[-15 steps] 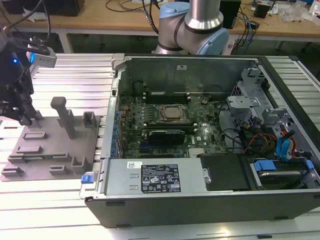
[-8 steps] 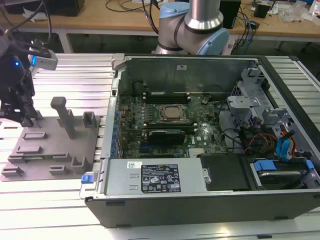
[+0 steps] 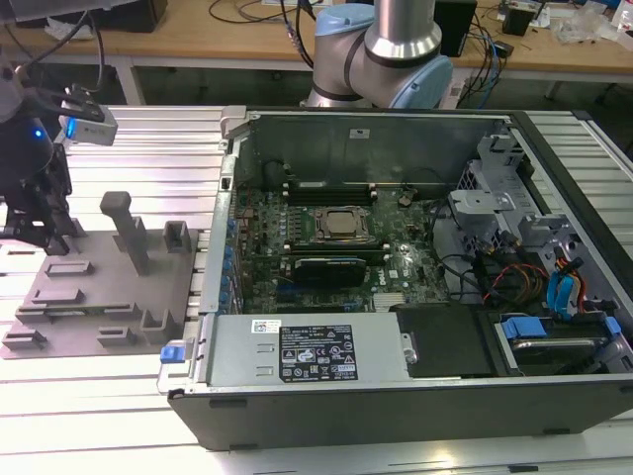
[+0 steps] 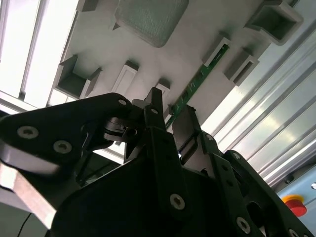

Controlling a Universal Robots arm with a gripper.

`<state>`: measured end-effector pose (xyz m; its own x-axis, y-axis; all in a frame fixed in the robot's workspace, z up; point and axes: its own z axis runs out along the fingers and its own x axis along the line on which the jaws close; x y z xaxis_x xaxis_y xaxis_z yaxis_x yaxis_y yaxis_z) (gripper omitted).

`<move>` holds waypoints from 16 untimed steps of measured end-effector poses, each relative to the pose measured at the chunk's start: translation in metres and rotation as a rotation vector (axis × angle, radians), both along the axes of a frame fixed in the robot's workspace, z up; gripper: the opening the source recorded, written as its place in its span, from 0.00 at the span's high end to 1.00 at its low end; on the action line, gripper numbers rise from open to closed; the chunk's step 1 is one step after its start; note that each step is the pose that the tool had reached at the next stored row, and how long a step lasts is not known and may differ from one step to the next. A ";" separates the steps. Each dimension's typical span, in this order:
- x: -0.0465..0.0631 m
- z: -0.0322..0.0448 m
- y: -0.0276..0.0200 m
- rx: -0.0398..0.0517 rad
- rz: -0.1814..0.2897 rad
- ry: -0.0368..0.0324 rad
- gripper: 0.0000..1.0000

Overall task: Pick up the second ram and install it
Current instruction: 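Pick up the second ram and move it above second insertion slot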

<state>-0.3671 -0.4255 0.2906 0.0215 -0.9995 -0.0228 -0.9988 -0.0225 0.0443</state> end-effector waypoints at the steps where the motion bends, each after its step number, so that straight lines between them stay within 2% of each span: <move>1: 0.000 -0.0009 0.0000 0.0000 0.000 0.0000 0.66; 16: 0.000 -0.0192 0.0000 0.0000 0.001 0.0000 0.66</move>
